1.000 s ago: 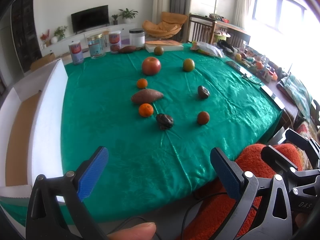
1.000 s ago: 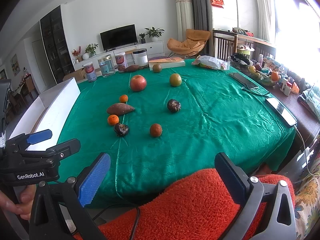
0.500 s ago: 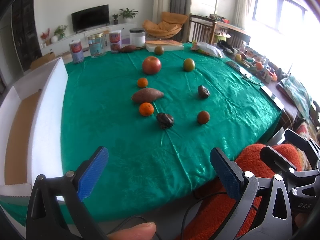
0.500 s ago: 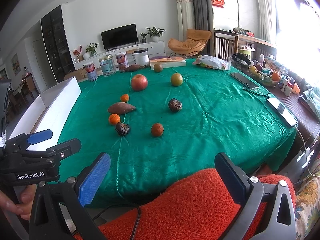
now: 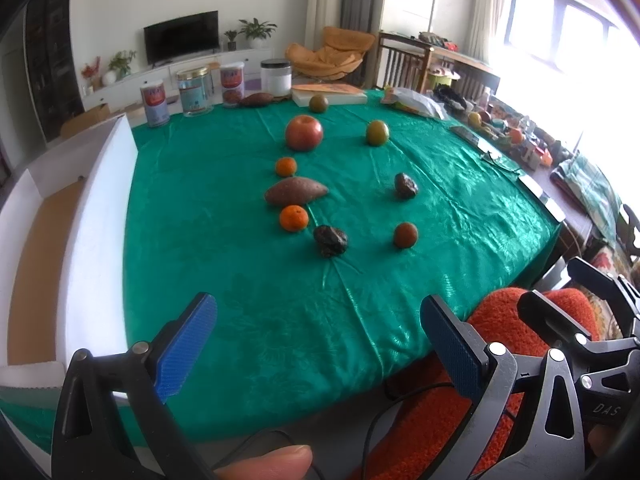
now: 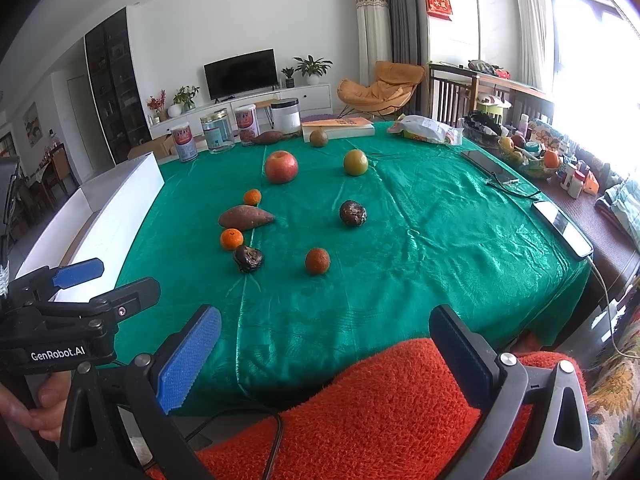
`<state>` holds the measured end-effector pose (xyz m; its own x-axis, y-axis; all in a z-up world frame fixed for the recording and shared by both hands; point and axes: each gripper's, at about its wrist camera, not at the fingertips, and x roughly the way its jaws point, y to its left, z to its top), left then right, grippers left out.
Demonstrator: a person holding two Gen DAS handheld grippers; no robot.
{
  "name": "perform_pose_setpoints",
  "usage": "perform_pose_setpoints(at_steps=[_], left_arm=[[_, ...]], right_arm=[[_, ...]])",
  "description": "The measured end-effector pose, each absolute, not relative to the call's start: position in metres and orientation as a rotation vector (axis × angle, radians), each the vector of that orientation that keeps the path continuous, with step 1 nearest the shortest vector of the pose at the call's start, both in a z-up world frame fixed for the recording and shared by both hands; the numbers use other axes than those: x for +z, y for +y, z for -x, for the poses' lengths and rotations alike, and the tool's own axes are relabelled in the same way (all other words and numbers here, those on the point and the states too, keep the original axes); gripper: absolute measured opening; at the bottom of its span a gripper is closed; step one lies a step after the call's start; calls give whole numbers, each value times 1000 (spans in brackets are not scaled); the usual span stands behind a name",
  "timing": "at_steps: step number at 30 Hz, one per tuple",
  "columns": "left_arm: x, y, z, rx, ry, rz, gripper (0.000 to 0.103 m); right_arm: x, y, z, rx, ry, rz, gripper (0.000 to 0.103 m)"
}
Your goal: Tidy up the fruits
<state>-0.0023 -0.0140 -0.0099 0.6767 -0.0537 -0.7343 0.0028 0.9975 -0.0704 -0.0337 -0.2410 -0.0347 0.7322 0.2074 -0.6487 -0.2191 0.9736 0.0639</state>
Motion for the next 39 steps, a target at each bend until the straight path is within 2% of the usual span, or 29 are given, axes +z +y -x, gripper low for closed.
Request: perform_pose_setpoints(at_steps=[39], left_arm=[[-15,-25,1,-50,841,55,102]], right_arm=[[-38,-241,31,236,721,25,103]])
